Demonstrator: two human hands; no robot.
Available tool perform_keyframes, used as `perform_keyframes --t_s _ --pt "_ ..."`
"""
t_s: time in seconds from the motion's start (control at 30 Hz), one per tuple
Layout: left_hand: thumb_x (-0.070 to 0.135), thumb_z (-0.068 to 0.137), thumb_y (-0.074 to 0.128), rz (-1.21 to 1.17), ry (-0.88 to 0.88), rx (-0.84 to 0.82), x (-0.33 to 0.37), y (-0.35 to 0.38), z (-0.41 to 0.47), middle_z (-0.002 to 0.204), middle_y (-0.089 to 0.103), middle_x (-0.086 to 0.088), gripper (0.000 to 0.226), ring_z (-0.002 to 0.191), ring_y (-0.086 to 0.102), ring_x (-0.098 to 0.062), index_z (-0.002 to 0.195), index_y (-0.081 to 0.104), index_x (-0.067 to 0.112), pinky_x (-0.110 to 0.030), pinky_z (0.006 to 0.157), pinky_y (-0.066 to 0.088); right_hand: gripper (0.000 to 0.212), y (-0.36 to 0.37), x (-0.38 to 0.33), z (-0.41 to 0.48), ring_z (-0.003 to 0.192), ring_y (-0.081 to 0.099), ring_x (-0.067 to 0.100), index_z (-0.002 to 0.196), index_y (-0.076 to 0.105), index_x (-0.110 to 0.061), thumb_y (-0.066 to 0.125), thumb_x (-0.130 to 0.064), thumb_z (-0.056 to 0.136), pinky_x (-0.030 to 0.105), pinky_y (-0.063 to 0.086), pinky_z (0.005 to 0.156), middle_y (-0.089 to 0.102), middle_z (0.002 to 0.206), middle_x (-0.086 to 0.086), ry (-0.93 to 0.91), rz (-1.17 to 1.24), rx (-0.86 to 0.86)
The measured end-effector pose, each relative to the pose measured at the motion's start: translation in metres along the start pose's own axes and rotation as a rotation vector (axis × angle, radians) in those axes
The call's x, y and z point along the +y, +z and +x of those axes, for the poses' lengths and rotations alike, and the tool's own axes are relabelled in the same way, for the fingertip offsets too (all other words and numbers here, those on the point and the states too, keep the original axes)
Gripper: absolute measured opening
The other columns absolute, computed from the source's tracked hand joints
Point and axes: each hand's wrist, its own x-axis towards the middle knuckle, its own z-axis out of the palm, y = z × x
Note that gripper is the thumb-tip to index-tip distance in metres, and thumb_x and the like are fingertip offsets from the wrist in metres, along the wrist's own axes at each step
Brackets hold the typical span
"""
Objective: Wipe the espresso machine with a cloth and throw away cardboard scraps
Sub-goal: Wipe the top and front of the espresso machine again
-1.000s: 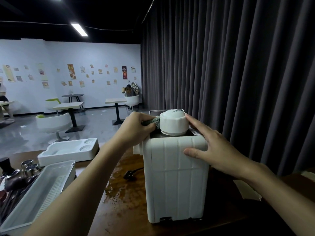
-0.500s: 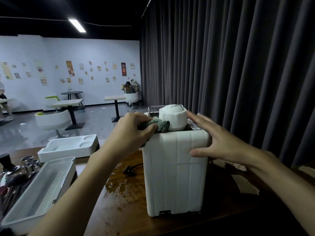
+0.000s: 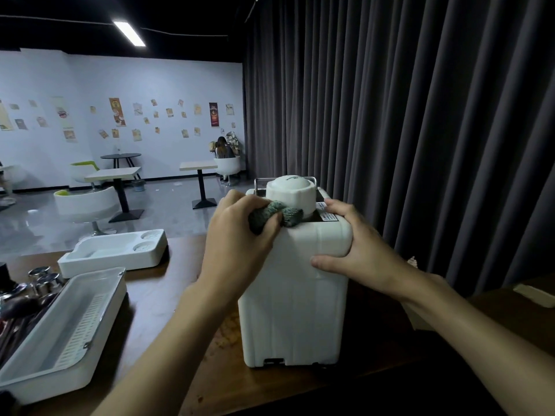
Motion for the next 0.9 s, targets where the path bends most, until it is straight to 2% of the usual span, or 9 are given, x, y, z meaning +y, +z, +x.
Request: perform_keyframes --t_s 0.07,0.17,0.27,0.37,0.47,0.6,0.73,0.83,0.9 --pt "0.024 0.086 0.074 -0.002 -0.035 0.02 -0.006 -0.004 0.004 0.091 0.057 0.004 0.016 0.083 0.06 -0.016 0.1 0.074 0.015 -0.03 0.072 0.053 0.089 0.01 -0.008 -0.001 0.136 0.029 0.004 0.135 0.043 -0.031 0.088 -0.044 0.06 0.02 0.022 0.11 0.034 0.144 -0.021 -0.029 -0.048 0.066" --pt "0.024 0.085 0.077 0.014 -0.055 0.046 -0.011 -0.012 0.002 0.089 0.058 0.003 0.02 0.078 0.058 -0.011 0.102 0.076 0.015 -0.014 0.066 0.043 0.087 0.028 -0.02 -0.002 0.132 0.024 0.001 0.132 0.045 -0.025 0.088 -0.044 0.059 0.017 0.018 0.106 0.034 0.14 -0.02 -0.048 -0.09 0.162" --pt "0.024 0.083 0.079 0.04 -0.027 0.085 -0.002 -0.008 -0.01 0.087 0.057 0.002 0.021 0.083 0.058 -0.016 0.102 0.076 0.014 -0.021 0.07 0.041 0.088 0.035 -0.025 -0.004 0.128 0.018 -0.004 0.134 0.043 -0.025 0.086 -0.044 0.06 0.018 0.016 0.106 0.03 0.136 -0.024 -0.038 -0.071 0.191" --pt "0.021 0.084 0.078 0.033 -0.014 0.124 0.004 -0.002 -0.02 0.092 0.057 0.001 0.022 0.091 0.059 -0.02 0.104 0.075 0.013 -0.025 0.077 0.044 0.102 0.016 -0.02 -0.005 0.139 0.011 -0.001 0.143 0.033 -0.031 0.086 -0.049 0.059 0.023 0.015 0.114 0.023 0.149 -0.021 -0.077 -0.131 -0.002" --pt "0.025 0.085 0.076 0.052 -0.02 0.132 -0.003 -0.005 -0.018 0.091 0.057 0.003 0.022 0.089 0.059 -0.024 0.104 0.074 0.015 -0.04 0.079 0.051 0.107 -0.013 -0.012 0.001 0.14 -0.008 -0.012 0.146 0.013 -0.052 0.084 -0.05 0.065 0.026 0.007 0.114 0.001 0.151 -0.037 -0.136 -0.237 -0.297" --pt "0.024 0.085 0.075 0.092 -0.036 0.155 0.004 -0.001 -0.015 0.09 0.057 0.003 0.021 0.089 0.058 -0.025 0.103 0.074 0.014 -0.04 0.08 0.05 0.108 -0.019 -0.004 0.009 0.129 -0.007 -0.029 0.136 0.008 -0.065 0.085 -0.05 0.062 0.023 0.009 0.113 -0.004 0.137 -0.053 -0.197 -0.267 -0.288" --pt "0.021 0.084 0.076 0.117 0.008 0.161 0.012 0.004 -0.021 0.088 0.054 0.004 0.019 0.087 0.055 -0.021 0.1 0.075 0.012 -0.026 0.075 0.038 0.112 -0.016 0.002 0.007 0.139 0.01 -0.013 0.14 0.016 -0.059 0.086 -0.055 0.053 0.033 0.016 0.118 0.016 0.146 -0.037 -0.224 -0.241 -0.203" --pt "0.021 0.084 0.078 0.08 0.03 0.157 0.016 0.003 -0.024 0.087 0.052 0.006 0.017 0.086 0.055 -0.018 0.098 0.075 0.013 -0.027 0.075 0.042 0.113 -0.007 -0.005 0.007 0.138 0.012 -0.007 0.146 0.024 -0.043 0.087 -0.054 0.053 0.031 0.017 0.115 0.026 0.152 -0.021 -0.236 -0.258 -0.135" --pt "0.019 0.083 0.078 0.04 0.066 0.136 0.02 0.001 -0.028 0.088 0.053 0.008 0.014 0.087 0.054 -0.013 0.096 0.075 0.013 -0.02 0.077 0.042 0.109 0.008 -0.014 0.007 0.136 0.014 -0.006 0.147 0.033 -0.033 0.086 -0.056 0.053 0.03 0.02 0.114 0.032 0.151 -0.014 -0.278 -0.229 -0.086"
